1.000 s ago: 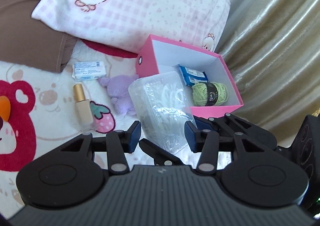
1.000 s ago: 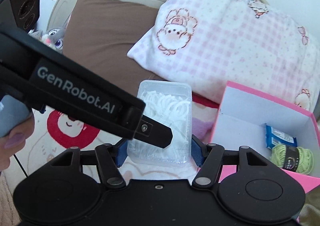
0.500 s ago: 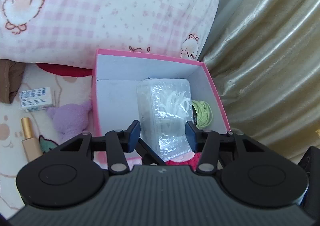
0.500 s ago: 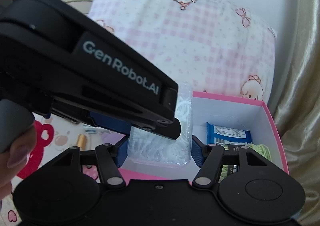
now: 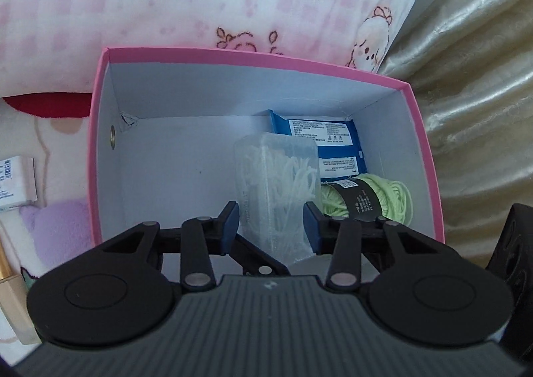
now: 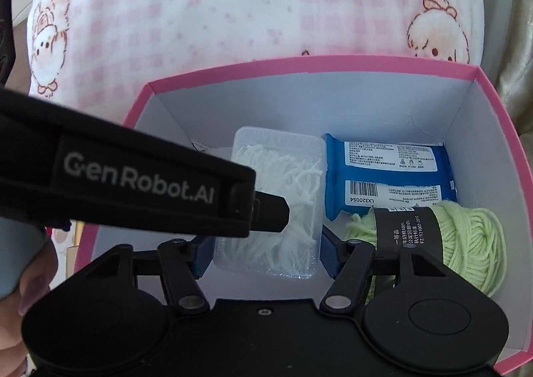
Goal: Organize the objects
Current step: 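Carry the swab box with the left gripper over the pink box, then lower the swab box beside the wipes and open the left gripper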
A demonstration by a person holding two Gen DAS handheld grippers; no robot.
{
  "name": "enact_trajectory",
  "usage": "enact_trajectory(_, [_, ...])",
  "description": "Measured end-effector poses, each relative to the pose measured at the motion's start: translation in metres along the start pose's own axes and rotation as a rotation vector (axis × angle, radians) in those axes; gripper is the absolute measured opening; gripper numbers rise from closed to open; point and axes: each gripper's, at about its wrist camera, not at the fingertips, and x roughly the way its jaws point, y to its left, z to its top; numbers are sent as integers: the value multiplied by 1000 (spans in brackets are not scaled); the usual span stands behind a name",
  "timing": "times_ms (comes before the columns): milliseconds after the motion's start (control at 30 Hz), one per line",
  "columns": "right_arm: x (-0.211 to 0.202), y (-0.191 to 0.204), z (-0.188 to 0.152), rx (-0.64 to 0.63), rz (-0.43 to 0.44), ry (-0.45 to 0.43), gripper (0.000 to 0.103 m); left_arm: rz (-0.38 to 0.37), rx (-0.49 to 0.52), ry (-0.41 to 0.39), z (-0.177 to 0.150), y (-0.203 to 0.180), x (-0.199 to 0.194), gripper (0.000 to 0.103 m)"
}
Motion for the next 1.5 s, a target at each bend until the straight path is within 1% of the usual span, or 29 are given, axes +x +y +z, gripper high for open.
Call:
enact_trajectory(100, [11,-6,6,11,11,56,70,4,-24,14,5,3,14,40])
enact_trajectory(267, [21,-11,10,17,30,93,71,4,-43,10,9,10,23,38])
enact_trajectory(333, [20,-13,13,21,55,92,74,-7,-53,-1,11,14,22,37])
enact_trajectory(400, [16,-15,14,31,73,85,75,3,-46,2,12,15,23,36])
enact_trajectory(500, [10,-14,14,-1,61,67,79,39,-34,8,10,15,29,32])
enact_trajectory(533, [8,-13,14,-14,54,61,79,39,-36,7,10,16,31,30])
enact_trajectory(600, [4,-10,11,-47,40,39,79,26,-50,10,9,16,33,30])
enact_trajectory(667, [-1,-7,7,-85,28,18,72,29,-54,4,8,14,34,30])
enact_trajectory(700, [-3,-6,4,-102,36,4,62,35,-53,0,8,13,35,29])
enact_trajectory(733, [-5,-6,1,-109,48,-1,55,39,-54,-4,7,13,35,29])
enact_trajectory(767, [-5,-6,-1,-109,56,-9,52,40,-56,-6,8,12,36,29])
enact_trajectory(800, [-4,-5,1,-115,60,-20,46,46,-56,-11,8,12,37,26])
enact_trajectory(833, [-3,-4,-1,-128,58,-23,42,56,-57,-13,8,12,38,25])
enact_trajectory(867, [-3,-4,-4,-140,53,-21,41,65,-59,-12,8,12,39,25])
enact_trajectory(933, [2,-4,-6,-147,40,-11,30,69,-66,-17,7,13,41,25])
enact_trajectory(1000, [9,2,-9,-177,12,-1,22,71,-64,-30,4,13,37,25])
enact_trajectory(1067, [11,11,-9,-212,-38,-19,20,53,-61,-52,2,13,27,25])
enact_trajectory(1167, [15,18,-6,-202,-101,-38,20,28,-50,-86,1,11,8,25])
enact_trajectory(1233, [17,18,-5,-194,-121,-60,20,3,-63,-98,2,13,-3,25])
enact_trajectory(1300, [17,16,-5,-169,-124,-69,20,15,-51,-119,1,10,-14,25])
enact_trajectory(1367, [10,17,-8,-175,-109,-90,20,29,-43,-130,0,10,-24,25])
enact_trajectory(1500, [-24,17,-22,-125,-66,-152,21,31,-26,-130,-9,13,-47,25])
